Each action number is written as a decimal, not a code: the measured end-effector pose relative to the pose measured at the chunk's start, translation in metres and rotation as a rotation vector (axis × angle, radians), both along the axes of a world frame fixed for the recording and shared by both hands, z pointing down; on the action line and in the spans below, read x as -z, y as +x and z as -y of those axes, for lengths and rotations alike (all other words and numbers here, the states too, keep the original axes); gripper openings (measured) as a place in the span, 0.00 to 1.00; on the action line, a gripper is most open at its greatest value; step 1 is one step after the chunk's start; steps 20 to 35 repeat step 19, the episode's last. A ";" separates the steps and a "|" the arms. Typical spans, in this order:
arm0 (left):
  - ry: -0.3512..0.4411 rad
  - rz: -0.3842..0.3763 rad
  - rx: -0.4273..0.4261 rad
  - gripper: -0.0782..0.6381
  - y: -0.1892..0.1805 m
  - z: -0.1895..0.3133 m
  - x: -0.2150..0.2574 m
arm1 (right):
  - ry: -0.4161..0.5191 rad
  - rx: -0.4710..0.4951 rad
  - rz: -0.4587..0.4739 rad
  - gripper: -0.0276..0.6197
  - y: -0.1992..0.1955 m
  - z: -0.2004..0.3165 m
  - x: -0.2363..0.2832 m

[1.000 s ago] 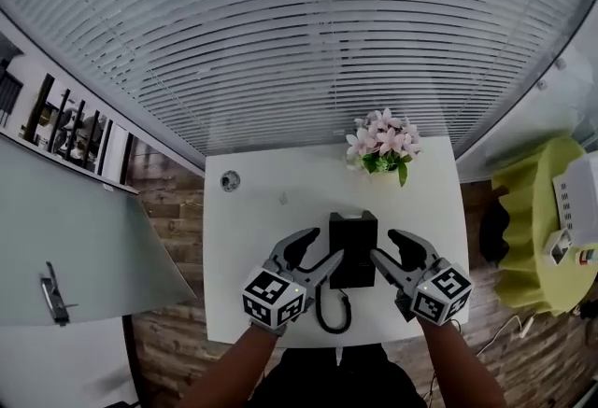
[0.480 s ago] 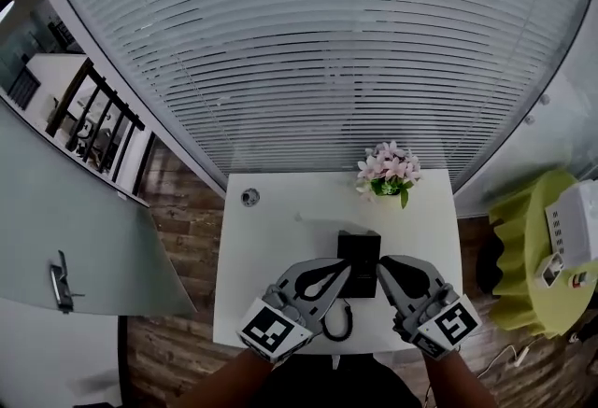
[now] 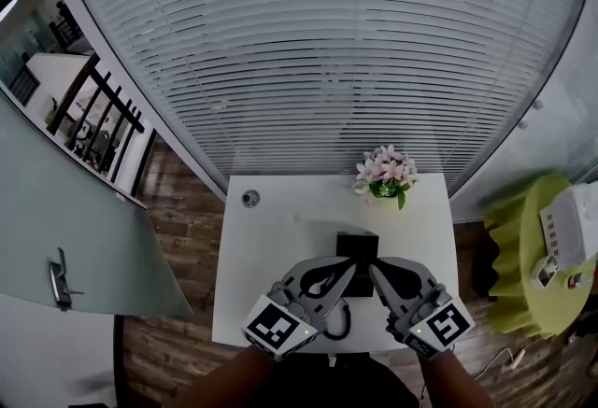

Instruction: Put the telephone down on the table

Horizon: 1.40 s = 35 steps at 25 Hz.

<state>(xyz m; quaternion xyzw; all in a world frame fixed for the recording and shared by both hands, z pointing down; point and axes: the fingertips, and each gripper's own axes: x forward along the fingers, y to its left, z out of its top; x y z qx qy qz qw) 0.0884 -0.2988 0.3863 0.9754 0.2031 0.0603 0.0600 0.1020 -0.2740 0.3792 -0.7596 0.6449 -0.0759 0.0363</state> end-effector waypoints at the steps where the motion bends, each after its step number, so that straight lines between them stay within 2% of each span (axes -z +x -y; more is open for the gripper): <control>1: 0.002 0.000 -0.002 0.12 0.000 0.000 -0.001 | -0.003 0.001 -0.001 0.08 -0.001 0.000 -0.001; 4: -0.016 0.005 -0.009 0.12 -0.001 -0.001 -0.001 | -0.013 0.004 -0.004 0.08 -0.005 0.000 -0.004; 8: 0.017 0.028 -0.037 0.12 -0.005 -0.002 -0.005 | -0.024 0.007 0.002 0.08 -0.010 -0.001 -0.008; 35: 0.007 0.048 -0.030 0.12 -0.006 0.004 -0.016 | -0.037 -0.001 0.031 0.08 -0.009 -0.001 -0.010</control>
